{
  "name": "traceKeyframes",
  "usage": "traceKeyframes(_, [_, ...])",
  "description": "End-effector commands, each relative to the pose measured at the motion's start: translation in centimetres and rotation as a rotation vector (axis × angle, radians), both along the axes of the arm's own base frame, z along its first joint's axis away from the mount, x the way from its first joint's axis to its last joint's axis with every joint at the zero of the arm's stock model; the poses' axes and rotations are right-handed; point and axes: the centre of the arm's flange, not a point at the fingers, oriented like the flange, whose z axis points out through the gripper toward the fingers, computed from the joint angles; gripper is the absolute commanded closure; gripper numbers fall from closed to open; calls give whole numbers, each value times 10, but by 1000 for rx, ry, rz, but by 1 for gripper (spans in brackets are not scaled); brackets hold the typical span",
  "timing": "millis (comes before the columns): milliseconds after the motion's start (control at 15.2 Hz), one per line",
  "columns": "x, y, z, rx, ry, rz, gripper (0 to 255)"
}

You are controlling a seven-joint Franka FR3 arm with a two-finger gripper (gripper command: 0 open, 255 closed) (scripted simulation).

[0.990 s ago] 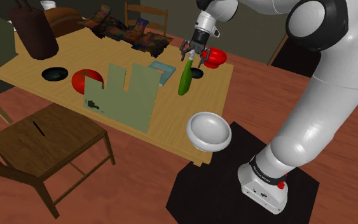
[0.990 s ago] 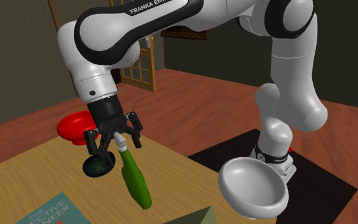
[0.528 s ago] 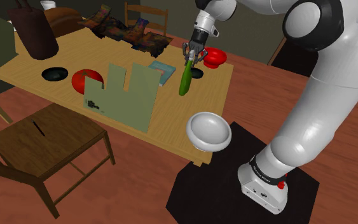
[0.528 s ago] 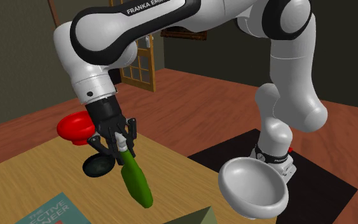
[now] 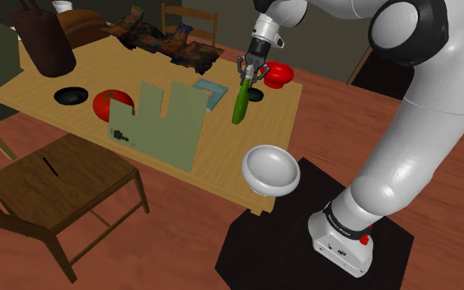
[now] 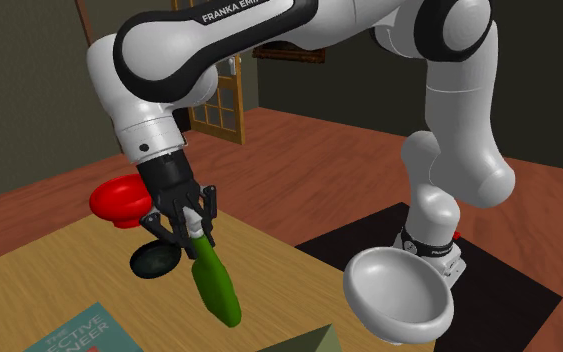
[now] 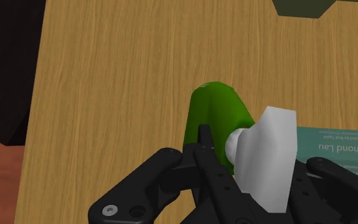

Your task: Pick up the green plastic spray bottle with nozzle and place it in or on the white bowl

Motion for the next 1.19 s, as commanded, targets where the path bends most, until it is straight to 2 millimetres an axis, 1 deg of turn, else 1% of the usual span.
traceKeyframes(0, [0,3,-32,15,70,6,255])
traceKeyframes(1122, [0,3,58,15,70,6,255])
